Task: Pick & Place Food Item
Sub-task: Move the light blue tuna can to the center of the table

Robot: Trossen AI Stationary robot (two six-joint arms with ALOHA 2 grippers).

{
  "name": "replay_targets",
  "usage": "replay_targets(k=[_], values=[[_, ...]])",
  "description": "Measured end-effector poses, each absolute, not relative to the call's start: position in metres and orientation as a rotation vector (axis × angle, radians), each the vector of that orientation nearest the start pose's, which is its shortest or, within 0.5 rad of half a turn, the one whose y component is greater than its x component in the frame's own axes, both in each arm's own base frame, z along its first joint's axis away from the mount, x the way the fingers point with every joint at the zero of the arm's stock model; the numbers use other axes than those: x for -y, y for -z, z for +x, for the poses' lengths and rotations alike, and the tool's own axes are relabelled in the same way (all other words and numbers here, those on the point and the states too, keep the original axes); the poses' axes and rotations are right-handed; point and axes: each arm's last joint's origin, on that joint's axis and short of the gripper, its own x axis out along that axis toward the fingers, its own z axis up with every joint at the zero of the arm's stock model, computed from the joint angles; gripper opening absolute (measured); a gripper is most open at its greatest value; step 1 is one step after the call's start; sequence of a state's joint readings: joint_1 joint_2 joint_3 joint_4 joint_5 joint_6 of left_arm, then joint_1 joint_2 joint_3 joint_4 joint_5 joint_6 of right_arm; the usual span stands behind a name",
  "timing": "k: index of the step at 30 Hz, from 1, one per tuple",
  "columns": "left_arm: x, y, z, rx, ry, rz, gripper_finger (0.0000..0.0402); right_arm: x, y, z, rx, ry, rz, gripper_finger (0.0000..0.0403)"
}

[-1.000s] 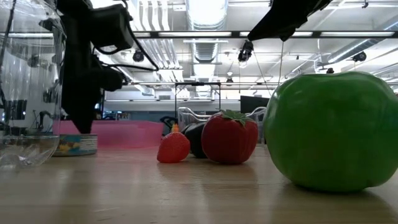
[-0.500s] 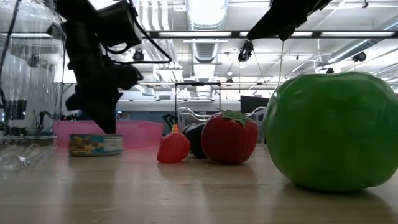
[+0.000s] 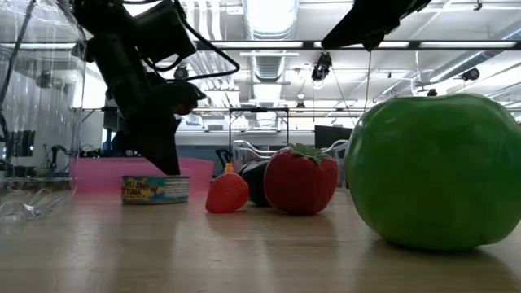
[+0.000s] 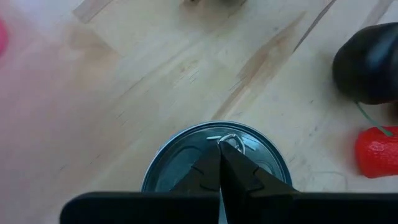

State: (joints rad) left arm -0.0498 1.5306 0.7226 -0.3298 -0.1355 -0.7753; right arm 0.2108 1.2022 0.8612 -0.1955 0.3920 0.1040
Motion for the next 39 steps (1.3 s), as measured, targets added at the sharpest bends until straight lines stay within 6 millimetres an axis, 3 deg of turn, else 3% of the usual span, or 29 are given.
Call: replay_targets(k=[11, 20, 28, 39], values=[[0.007, -0.159, 0.257, -0.98, -0.487, -0.487, 0.0001, -0.043, -0.276, 0.254, -0.503, 0.203, -0.058, 0.0008], [0.005, -0.183, 0.234, -0.985, -0.546, -0.462, 0.0001, -0.043, -0.276, 0.254, -0.503, 0.202, -0.061, 0.0008], [0.004, -0.17, 0.218, -1.112, -0.678, -0.514, 0.0001, -0.043, -0.276, 0.254, -0.503, 0.203, -0.061, 0.0008], [0.004, -0.146, 0.207, -1.097, -0.701, -0.618, 0.0001, -0.043, -0.276, 0.254, -0.503, 0.203, -0.061, 0.0008]])
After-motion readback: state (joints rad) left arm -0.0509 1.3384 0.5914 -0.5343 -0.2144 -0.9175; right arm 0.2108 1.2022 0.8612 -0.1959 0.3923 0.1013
